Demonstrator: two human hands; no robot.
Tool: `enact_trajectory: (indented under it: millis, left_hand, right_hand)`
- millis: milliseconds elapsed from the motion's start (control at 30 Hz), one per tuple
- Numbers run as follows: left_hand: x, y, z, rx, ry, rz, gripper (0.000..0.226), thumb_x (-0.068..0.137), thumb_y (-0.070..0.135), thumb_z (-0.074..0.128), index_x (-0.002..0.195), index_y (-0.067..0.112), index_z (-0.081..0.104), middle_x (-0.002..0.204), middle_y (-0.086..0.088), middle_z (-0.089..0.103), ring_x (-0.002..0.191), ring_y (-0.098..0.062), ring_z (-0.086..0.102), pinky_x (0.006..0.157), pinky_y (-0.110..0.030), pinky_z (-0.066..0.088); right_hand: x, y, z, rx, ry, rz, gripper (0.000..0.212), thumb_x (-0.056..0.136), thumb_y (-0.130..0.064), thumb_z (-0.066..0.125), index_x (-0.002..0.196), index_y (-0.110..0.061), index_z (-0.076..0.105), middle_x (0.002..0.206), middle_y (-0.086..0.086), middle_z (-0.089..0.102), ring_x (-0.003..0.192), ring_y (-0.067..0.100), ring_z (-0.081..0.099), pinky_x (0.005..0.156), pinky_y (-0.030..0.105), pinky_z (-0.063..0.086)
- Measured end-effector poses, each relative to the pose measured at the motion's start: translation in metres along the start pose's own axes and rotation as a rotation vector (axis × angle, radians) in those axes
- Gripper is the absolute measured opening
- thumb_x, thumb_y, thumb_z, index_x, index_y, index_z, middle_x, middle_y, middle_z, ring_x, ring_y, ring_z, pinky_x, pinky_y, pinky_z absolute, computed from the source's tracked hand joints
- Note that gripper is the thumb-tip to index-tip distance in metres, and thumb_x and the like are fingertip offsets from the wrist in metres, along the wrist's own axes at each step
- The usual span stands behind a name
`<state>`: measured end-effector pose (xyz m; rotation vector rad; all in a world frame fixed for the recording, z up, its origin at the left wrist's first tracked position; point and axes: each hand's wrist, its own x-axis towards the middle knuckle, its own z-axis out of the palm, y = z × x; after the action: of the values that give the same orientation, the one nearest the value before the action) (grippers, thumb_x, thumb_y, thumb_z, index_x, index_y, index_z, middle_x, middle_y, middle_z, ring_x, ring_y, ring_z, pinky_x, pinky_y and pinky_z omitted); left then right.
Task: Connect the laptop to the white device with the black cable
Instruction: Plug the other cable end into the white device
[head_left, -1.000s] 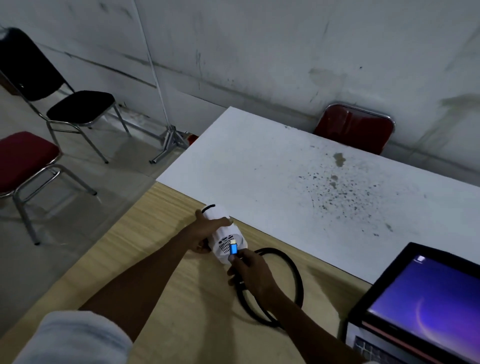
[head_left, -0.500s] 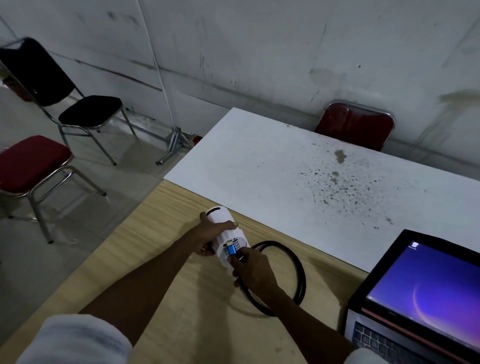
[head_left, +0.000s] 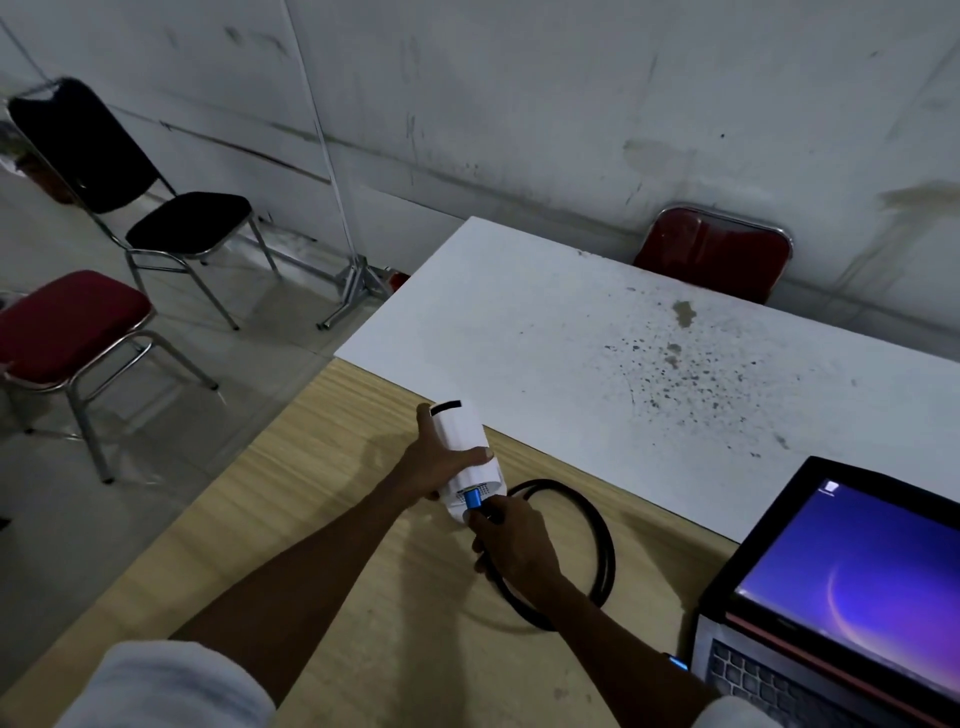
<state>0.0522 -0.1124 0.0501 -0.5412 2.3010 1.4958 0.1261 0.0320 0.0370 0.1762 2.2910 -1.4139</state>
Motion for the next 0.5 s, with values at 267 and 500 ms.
enact_trajectory:
  millis: [267, 500]
  left_hand:
    - [0.000, 0.006, 0.005, 0.089, -0.042, 0.100, 0.107, 0.057, 0.048, 0.087, 0.131, 0.051, 0.010, 0.122, -0.001, 0.049, 0.100, -0.028, 0.058, 0.065, -0.039, 0.059]
    - [0.010, 0.026, 0.022, 0.215, -0.045, 0.362, 0.111, 0.058, 0.052, 0.084, 0.139, 0.045, 0.010, 0.129, -0.003, 0.053, 0.108, -0.029, 0.059, 0.088, -0.051, 0.056]
  right_hand:
    - [0.002, 0.004, -0.001, 0.036, -0.040, 0.016, 0.018, 0.095, -0.030, 0.059, 0.105, -0.016, 0.064, 0.075, 0.001, 0.071, 0.048, 0.003, 0.063, 0.045, 0.016, 0.049]
    - [0.015, 0.025, -0.040, -0.362, 0.058, -0.051, 0.024, 0.098, -0.029, 0.050, 0.109, -0.013, 0.064, 0.108, 0.006, 0.069, 0.097, 0.021, 0.063, 0.085, 0.034, 0.050]
